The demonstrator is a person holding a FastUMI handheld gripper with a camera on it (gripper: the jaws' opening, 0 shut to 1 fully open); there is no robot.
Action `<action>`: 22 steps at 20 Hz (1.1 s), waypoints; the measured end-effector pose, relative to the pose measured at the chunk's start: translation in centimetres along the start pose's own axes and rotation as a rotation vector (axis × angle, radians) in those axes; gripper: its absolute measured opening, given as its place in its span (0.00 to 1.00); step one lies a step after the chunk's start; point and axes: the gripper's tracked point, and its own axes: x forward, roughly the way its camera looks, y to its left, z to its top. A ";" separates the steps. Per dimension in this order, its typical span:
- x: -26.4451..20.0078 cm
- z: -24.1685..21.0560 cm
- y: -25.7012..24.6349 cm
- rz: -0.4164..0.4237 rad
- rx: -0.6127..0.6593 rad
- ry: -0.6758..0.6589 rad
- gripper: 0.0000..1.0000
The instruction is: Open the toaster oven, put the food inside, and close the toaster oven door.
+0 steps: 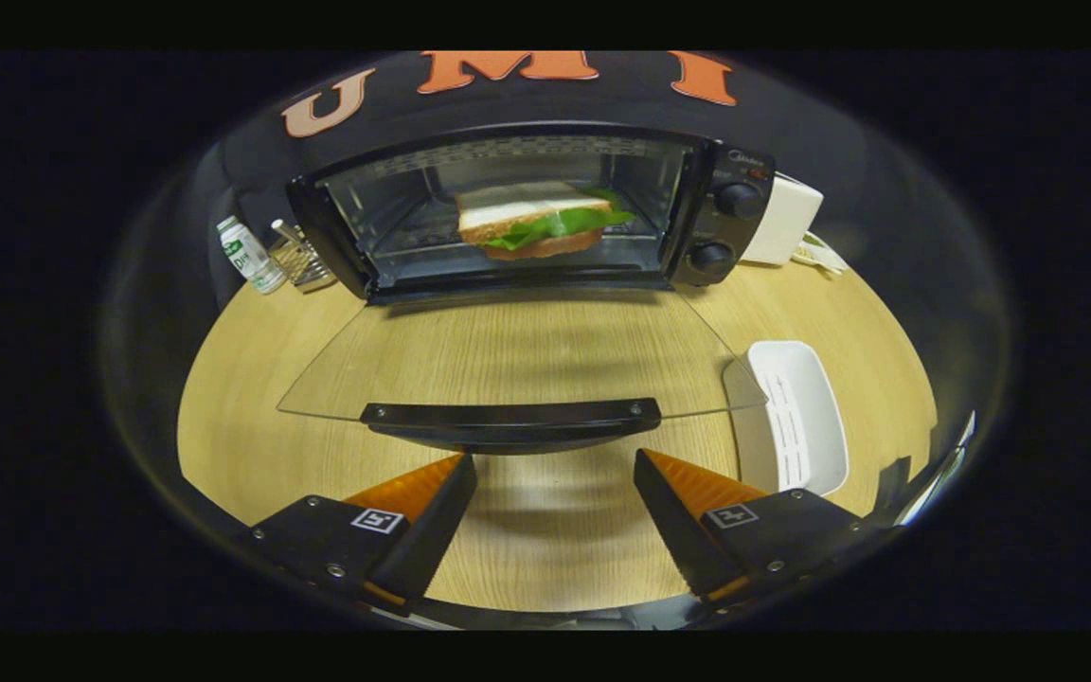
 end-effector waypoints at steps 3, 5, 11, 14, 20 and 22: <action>-1.6 2.6 0.7 0.031 0.019 -0.060 1.00; -2.4 4.9 1.4 0.053 0.034 -0.103 1.00; -2.4 11.4 3.1 0.053 0.015 -0.218 0.99; -1.3 13.9 3.4 0.050 0.051 -0.251 0.99; -0.3 17.3 2.7 0.031 0.085 -0.299 0.99; -0.7 17.0 1.9 0.018 0.096 -0.285 0.99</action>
